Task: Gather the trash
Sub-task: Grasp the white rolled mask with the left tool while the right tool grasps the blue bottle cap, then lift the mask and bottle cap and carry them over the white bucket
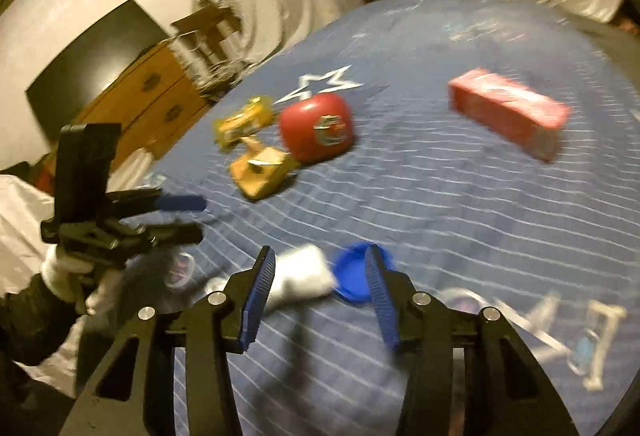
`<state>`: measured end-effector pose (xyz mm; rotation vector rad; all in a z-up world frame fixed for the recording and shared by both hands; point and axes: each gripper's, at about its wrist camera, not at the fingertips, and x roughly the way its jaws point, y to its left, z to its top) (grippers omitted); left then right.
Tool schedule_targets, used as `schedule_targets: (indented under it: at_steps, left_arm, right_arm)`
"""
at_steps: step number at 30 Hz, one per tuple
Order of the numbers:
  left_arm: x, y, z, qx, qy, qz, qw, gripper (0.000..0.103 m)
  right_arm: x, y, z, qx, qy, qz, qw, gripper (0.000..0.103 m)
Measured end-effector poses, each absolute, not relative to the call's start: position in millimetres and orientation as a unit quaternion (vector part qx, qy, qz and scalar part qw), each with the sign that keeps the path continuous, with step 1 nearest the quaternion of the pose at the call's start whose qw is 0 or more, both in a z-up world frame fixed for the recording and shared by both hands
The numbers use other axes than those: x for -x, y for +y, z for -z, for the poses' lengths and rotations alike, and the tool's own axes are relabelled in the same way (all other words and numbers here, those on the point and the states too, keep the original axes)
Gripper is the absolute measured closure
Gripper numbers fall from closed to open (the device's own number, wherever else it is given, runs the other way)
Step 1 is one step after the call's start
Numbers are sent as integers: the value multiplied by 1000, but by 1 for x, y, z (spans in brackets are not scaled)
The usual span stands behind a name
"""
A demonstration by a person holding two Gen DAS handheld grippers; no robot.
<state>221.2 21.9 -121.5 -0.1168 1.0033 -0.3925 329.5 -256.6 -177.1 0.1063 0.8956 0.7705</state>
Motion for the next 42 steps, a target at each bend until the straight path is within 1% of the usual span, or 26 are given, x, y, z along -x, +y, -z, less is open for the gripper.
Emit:
schedule_targets:
  at_steps: [4,6,11,13,14,15,16,17,18,22,24,25,27,31,32,34,35,36,38,42]
  left_arm:
    - [-216,-14,128,46,475,228,849,29]
    - [-215,-29,129,39,470,245,847,25]
    - [-228,-52,138,17,478,250,842,26]
    - [-231,-54,139,13,480,246,842,43]
    - [-230,-52,140,12,481,246,841,56]
    - [-231,-49,140,11,483,239,842,64]
    - [-232,-47,140,12,484,236,843,68]
    - [-232,-43,139,19,484,234,843,72]
    - [-231,-38,138,23,484,232,844,74]
    - [-224,-26,138,26,486,220,845,74]
    - [-227,-28,140,18,489,221,843,71]
    - [-228,-32,140,8,492,223,842,69]
    - [-230,-41,140,-11,492,227,840,56]
    - [-235,-50,144,-39,492,223,841,56]
    - [-235,-52,145,-45,490,222,842,57]
    - [-231,-51,146,-54,486,213,846,64]
    - [-231,-50,146,-51,485,209,848,70]
    - [-232,-49,146,-48,485,205,849,75]
    - [-229,-45,145,-43,483,201,851,77]
    - [-217,-36,138,-34,469,181,864,77]
  right_arm:
    - [-317,-265,185,-39,421,-334,843,54]
    - [-314,-264,188,-38,421,-336,842,54]
    - [-307,-270,196,-27,421,-332,843,53]
    - [-305,-276,196,-21,420,-331,845,53]
    - [-307,-272,195,-14,418,-328,847,53]
    - [-303,-280,192,-10,417,-328,848,53]
    - [-305,-276,190,-3,414,-327,849,52]
    - [-305,-275,189,2,413,-326,851,49]
    - [-308,-270,188,12,411,-325,852,46]
    - [-313,-252,188,51,412,-312,854,45]
    - [-314,-244,191,72,415,-305,854,45]
    - [-314,-241,192,82,417,-298,855,45]
    - [-316,-238,195,94,421,-289,855,46]
    - [-316,-232,201,107,427,-286,851,48]
    - [-316,-232,203,110,427,-286,851,48]
    - [-317,-229,205,111,427,-285,851,48]
    - [-318,-228,206,110,426,-284,852,49]
    - [-318,-227,206,110,425,-283,853,53]
    - [-318,-225,207,111,422,-276,856,62]
    - [-309,-224,203,110,408,-248,872,63]
